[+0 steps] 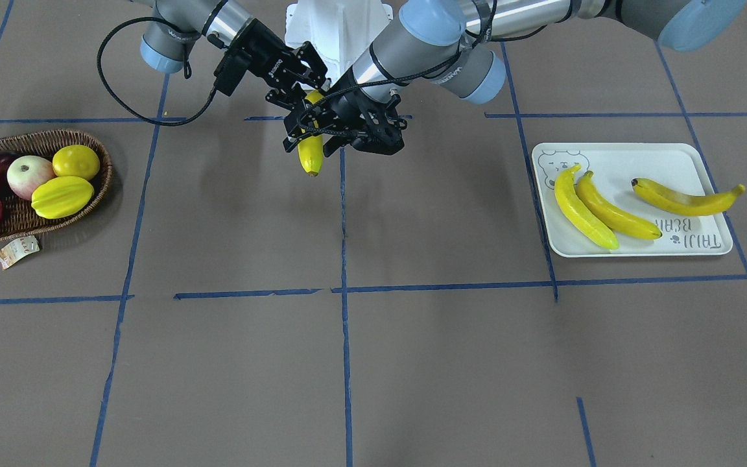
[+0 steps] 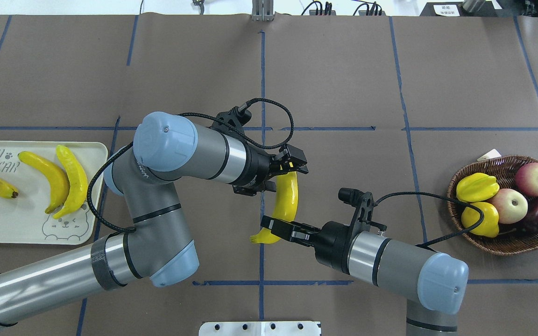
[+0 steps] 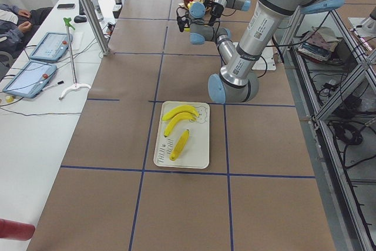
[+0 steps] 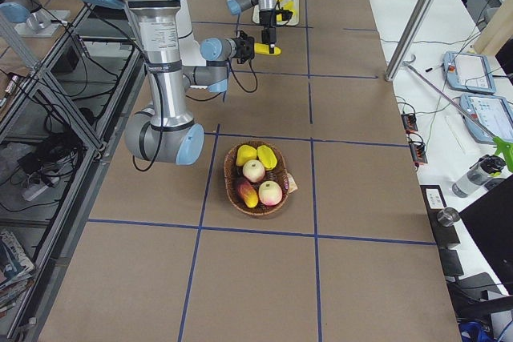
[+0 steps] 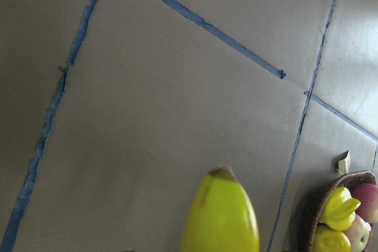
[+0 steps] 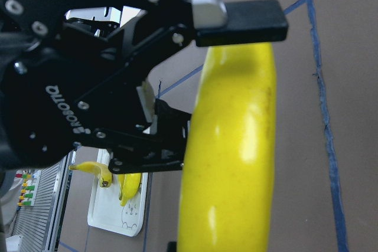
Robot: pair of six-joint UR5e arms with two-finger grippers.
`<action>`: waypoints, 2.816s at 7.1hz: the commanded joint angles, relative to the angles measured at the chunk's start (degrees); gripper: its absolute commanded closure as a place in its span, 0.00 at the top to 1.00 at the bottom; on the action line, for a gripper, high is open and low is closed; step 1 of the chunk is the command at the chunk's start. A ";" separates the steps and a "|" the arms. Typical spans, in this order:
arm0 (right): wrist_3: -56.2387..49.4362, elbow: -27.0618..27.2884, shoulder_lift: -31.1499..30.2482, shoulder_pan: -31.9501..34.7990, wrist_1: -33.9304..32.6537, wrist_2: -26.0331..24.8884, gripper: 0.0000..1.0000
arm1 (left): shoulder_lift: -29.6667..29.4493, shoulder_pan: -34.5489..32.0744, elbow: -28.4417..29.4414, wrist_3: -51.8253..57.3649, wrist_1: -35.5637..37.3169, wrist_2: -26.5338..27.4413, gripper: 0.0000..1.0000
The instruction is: Transfer all bananas from basket to plate
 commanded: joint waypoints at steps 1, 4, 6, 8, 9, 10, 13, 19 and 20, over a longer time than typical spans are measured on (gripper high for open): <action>-0.09 -0.29 -0.08 -0.06 -0.15 -0.16 0.10 | 0.04 -0.01 0.01 -0.17 0.00 0.00 0.46; -0.18 -0.29 0.00 -0.06 -0.15 -0.16 0.21 | 0.04 -0.18 -0.34 -0.17 0.00 0.00 0.10; 0.52 -0.20 0.27 0.03 -0.33 -1.21 1.00 | 0.13 -0.27 -0.52 -0.17 0.00 0.00 0.01; 0.35 0.15 0.27 0.81 -0.33 -1.13 1.00 | 0.48 -0.80 -0.52 -0.08 0.00 -0.09 0.00; 0.44 0.15 0.27 1.34 -1.03 -0.87 1.00 | 0.66 -1.58 -0.52 -0.17 0.00 -0.09 0.00; 0.35 1.46 0.27 3.26 -6.60 1.49 1.00 | 0.83 -2.55 -0.52 -0.08 0.26 -0.09 0.00; 0.18 5.85 0.27 15.88 -27.40 22.08 1.00 | 8.45 -7.02 -1.66 -0.08 1.14 -0.09 0.00; -19.53 13.32 0.53 30.60 -67.31 37.10 1.00 | 13.84 -12.14 -17.12 8.30 46.43 5.98 0.00; -24.30 14.99 0.18 32.01 -71.57 37.19 1.00 | 14.45 -12.23 -17.66 9.92 49.71 5.98 0.00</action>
